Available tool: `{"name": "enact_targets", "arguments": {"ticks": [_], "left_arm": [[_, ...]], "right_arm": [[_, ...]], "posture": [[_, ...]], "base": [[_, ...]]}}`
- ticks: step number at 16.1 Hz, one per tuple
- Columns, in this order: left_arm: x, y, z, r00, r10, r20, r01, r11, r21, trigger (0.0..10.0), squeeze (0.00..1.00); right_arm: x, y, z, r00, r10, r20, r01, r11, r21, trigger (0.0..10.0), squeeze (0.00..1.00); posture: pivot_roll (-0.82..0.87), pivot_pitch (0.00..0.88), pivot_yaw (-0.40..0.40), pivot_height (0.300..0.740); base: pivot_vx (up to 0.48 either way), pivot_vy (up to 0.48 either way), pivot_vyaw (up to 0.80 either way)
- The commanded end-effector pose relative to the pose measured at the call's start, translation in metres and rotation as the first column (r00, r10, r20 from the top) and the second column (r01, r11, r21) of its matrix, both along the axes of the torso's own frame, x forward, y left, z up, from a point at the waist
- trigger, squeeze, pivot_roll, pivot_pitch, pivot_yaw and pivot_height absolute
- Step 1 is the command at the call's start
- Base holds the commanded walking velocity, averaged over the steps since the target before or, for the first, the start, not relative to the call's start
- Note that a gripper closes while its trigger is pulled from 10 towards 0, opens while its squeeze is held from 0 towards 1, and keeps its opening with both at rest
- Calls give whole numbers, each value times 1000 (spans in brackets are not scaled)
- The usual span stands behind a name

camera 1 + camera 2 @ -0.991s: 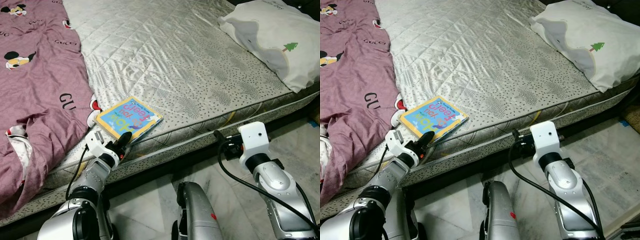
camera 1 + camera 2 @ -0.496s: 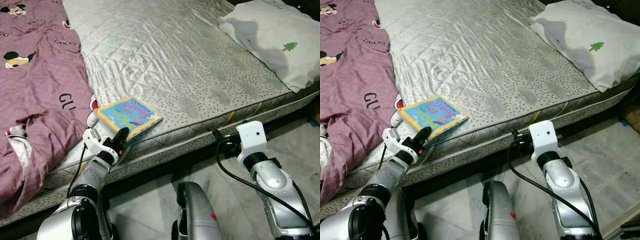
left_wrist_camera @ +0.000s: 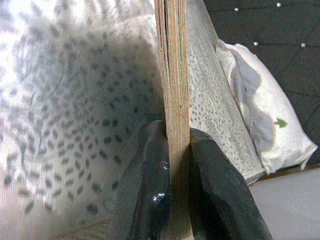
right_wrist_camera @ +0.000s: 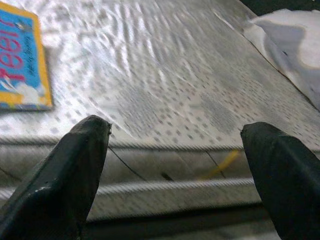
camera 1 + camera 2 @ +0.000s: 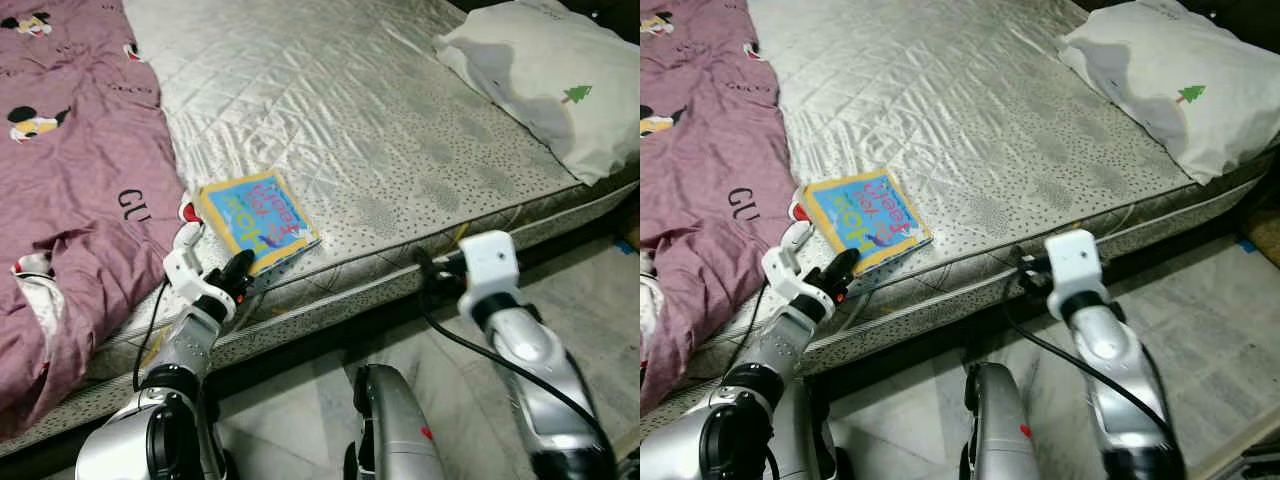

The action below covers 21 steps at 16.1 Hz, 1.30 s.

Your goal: Clean up the room

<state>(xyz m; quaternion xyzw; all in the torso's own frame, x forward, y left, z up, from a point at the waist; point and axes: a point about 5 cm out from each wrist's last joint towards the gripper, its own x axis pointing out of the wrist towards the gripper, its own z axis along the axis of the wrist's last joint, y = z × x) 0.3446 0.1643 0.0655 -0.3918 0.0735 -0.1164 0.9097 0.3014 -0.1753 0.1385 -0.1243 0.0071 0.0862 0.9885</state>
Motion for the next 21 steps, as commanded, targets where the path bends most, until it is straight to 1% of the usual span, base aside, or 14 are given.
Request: {"name": "enact_targets", "arguments": {"ticks": [1, 2, 3, 5, 6, 8, 9, 11, 13, 14, 15, 17, 19, 21], "left_arm": [[7, 11, 14, 998, 36, 59, -39, 997, 61, 0, 0], [10, 15, 22, 995, 37, 98, -45, 996, 83, 0, 0], [15, 18, 37, 986, 27, 166, -49, 990, 130, 0, 0], [18, 21, 55, 969, 12, 249, -59, 981, 185, 0, 0], [16, 21, 63, 956, -3, 292, -63, 975, 215, 0, 0], [6, 19, 69, 943, -21, 333, -69, 964, 256, 0, 0], [-1, 18, 69, 943, -20, 333, -72, 962, 262, 0, 0], [-21, 13, 66, 943, -27, 331, -72, 957, 282, 0, 0], [-34, 11, 62, 945, -25, 325, -85, 944, 320, 0, 0], [-38, 12, 62, 949, -3, 316, -104, 941, 321, 0, 0], [-41, 13, 62, 950, 4, 313, -119, 929, 351, 0, 0], [-46, 11, 64, 955, 15, 296, -132, 916, 379, 0, 0], [-52, 9, 60, 961, 25, 274, -132, 915, 382, 0, 0], [-56, 7, 55, 968, 29, 248, -126, 914, 386, 0, 0]], "right_arm": [[4, 5, -2, 1000, 10, -2, -10, 1000, 28, 10000, 0], [7, 11, -2, 1000, 26, -2, -26, 998, 60, 10000, 0], [12, 18, -3, 999, 42, -6, -42, 993, 111, 10000, 0], [19, 25, -5, 998, 53, -20, -48, 982, 183, 10000, 0], [23, 31, -6, 997, 71, -24, -65, 977, 201, 10000, 0], [30, 39, -8, 996, 86, -35, -75, 964, 257, 10000, 0], [33, 42, -9, 995, 90, -42, -74, 955, 288, 10000, 0], [38, 44, -12, 995, 80, -58, -53, 927, 371, 10000, 0], [40, 45, -13, 996, 70, -51, -43, 911, 411, 10000, 0], [41, 46, -11, 997, 62, -45, -36, 899, 436, 10000, 0], [42, 47, -7, 998, 54, -24, -37, 888, 458, 10000, 0], [40, 48, 0, 999, 43, 17, -46, 874, 483, 10000, 0], [37, 48, 2, 999, 32, 31, -43, 870, 491, 10000, 0], [34, 43, 0, 1000, 9, 20, -17, 870, 492, 10000, 0]], "posture": [[-141, 59, -45, 553], [-127, 50, -41, 553], [-105, 37, -37, 553], [-68, 12, -31, 553], [-50, 0, -25, 553], [-27, 0, -14, 553], [-19, 0, -10, 553], [1, 0, -6, 553], [8, 0, 6, 553], [7, 0, 12, 553], [6, 0, 15, 553], [-1, 0, 22, 553], [-19, 0, 31, 577], [-21, 0, 27, 597]], "base": [[0, 0, 0], [0, 0, 0], [0, 0, 0], [0, 0, 0], [0, 0, 0], [0, 0, 0], [0, 0, 0], [0, 0, 0], [0, 0, 0], [0, 0, 0], [0, 0, 0], [0, 0, 0], [0, 0, 0], [0, 0, 0]]}}
